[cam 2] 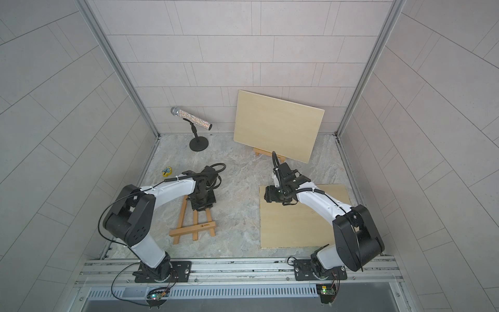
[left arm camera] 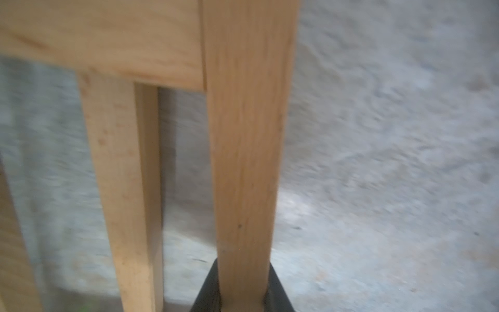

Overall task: Disassemble the easel
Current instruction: Move the easel to the center of the board.

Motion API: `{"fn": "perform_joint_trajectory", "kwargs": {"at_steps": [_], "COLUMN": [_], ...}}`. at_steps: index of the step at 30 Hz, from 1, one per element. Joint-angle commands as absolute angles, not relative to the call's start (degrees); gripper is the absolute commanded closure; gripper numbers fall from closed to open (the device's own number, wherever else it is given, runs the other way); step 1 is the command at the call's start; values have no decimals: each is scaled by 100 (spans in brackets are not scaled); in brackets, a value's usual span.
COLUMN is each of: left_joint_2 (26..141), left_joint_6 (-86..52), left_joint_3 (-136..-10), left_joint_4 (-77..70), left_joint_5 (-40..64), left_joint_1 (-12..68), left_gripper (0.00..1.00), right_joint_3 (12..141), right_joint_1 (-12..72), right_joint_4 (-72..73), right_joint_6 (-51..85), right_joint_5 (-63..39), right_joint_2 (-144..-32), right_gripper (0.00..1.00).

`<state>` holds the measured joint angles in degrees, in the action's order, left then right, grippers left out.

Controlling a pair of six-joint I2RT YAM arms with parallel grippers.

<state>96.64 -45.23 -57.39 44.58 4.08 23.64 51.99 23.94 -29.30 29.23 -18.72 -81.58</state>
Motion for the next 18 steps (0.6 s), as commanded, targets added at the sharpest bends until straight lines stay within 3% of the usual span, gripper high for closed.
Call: {"fn": "perform_joint_trajectory", "kwargs": {"at_steps": [1,11,18], "left_joint_2": [9488,9571,9635], "left_joint_6": [-3604,-2585,-2409], "left_joint_3": [-5625,-5522,-5488], "left_joint_4": [4928,5126,5122], "left_joint_5": [189,73,138], "left_joint_1": [1847,661,589], "left_gripper": [99,100,95], "right_joint_3": [5160,5091,4955], "right_joint_1": [2382,2382,2378], "right_joint_4": [-2771,-2644,-2584], "right_joint_6": [3048,3153,3201], "right_joint_5": [-1912,-1929,-1936], "right_joint_2": [-7980,-7863,-7745], "right_gripper": [33,33,32]}}
